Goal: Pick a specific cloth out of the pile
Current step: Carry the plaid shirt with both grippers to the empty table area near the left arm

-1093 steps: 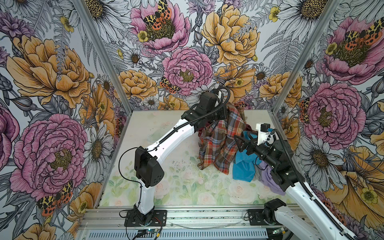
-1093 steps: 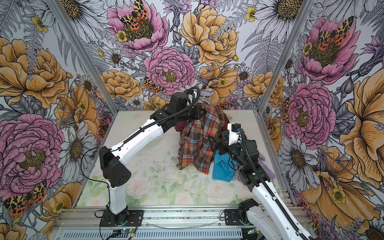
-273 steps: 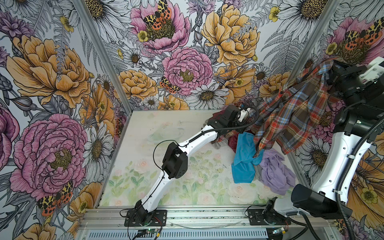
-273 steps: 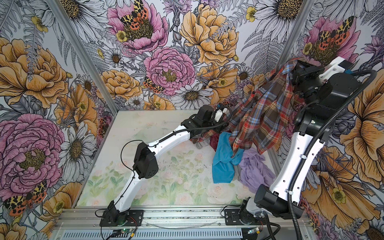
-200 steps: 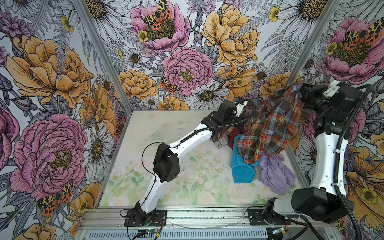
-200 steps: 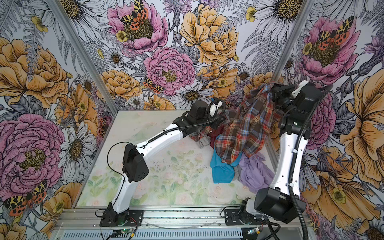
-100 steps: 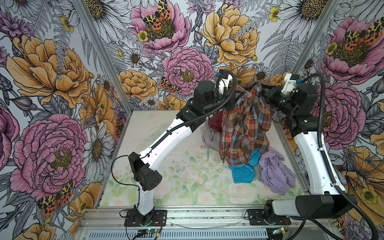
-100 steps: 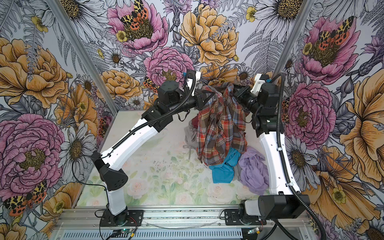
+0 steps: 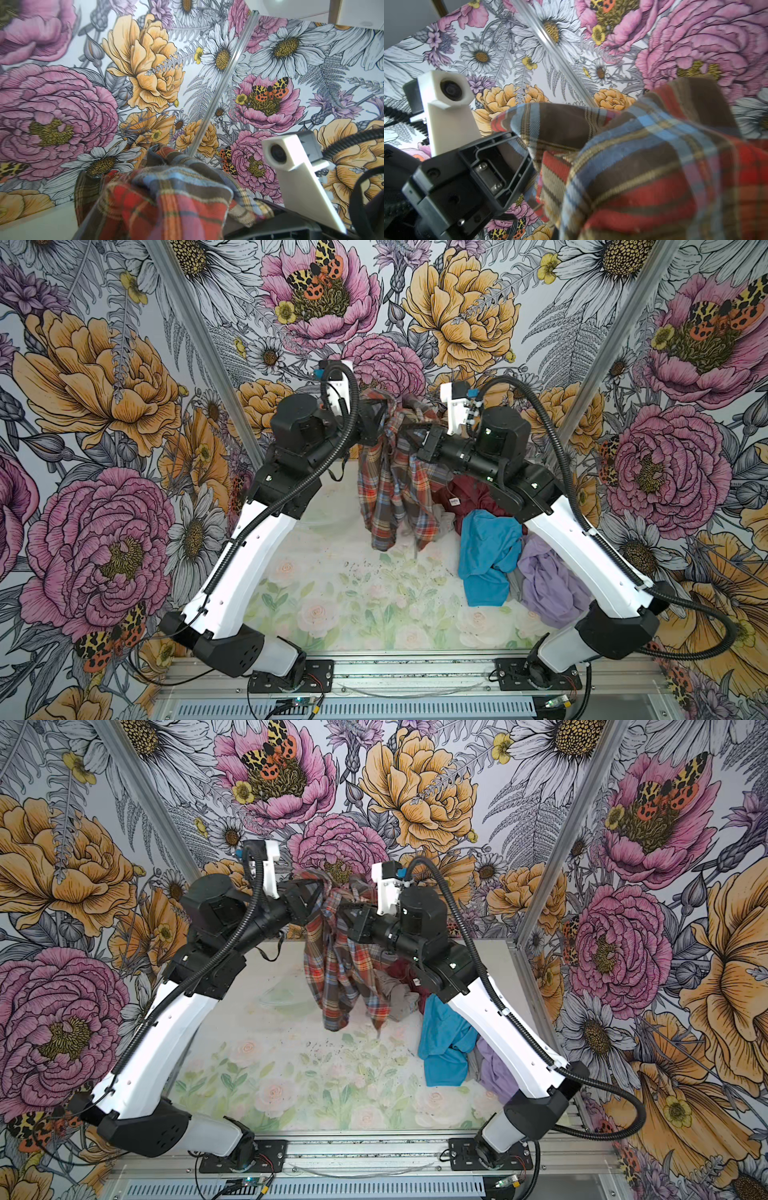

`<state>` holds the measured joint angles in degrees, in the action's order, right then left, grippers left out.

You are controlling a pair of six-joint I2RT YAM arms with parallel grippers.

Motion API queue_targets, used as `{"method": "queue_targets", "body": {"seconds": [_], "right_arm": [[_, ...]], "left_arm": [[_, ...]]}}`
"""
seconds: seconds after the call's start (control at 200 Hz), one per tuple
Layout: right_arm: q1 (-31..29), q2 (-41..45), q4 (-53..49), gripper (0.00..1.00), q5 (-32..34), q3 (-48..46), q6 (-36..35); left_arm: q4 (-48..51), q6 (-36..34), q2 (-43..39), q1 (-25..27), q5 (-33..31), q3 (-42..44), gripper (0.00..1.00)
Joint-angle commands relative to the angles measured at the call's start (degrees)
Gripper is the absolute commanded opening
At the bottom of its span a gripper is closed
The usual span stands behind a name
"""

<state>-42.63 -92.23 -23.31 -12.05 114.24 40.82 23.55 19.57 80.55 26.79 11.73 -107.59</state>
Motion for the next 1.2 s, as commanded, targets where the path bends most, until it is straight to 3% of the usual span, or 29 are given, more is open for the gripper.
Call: {"method": "queue_targets", "body": {"seconds": [0.0, 0.18, 0.3, 0.615, 1.196], "right_arm": [[-4.9, -9.6, 1.8, 0.00, 0.4, 10.8, -1.4], [-7.6, -32.0, 1.6, 0.00, -3.4, 34.4, 1.2], [-7.7, -41.4, 1.7, 0.00, -3.8, 41.3, 1.3], [-6.5, -51.0, 4.6, 0.00, -3.3, 41.4, 0.8], [-8.1, -60.2, 5.1, 0.00, 1.6, 31.5, -2.2]], "left_arm": [[3.9, -0.2, -5.6, -5.5, -3.2, 3.1, 0.00], [6.4, 3.6, -12.9, -19.6, 0.0, 13.1, 0.00], [8.0, 3.6, -15.1, -25.1, 0.0, 19.9, 0.00], [9.9, -1.9, -14.8, -27.8, -9.9, 29.5, 0.00], [3.0, 1.8, -6.5, -32.9, -11.4, 46.8, 0.00]]}}
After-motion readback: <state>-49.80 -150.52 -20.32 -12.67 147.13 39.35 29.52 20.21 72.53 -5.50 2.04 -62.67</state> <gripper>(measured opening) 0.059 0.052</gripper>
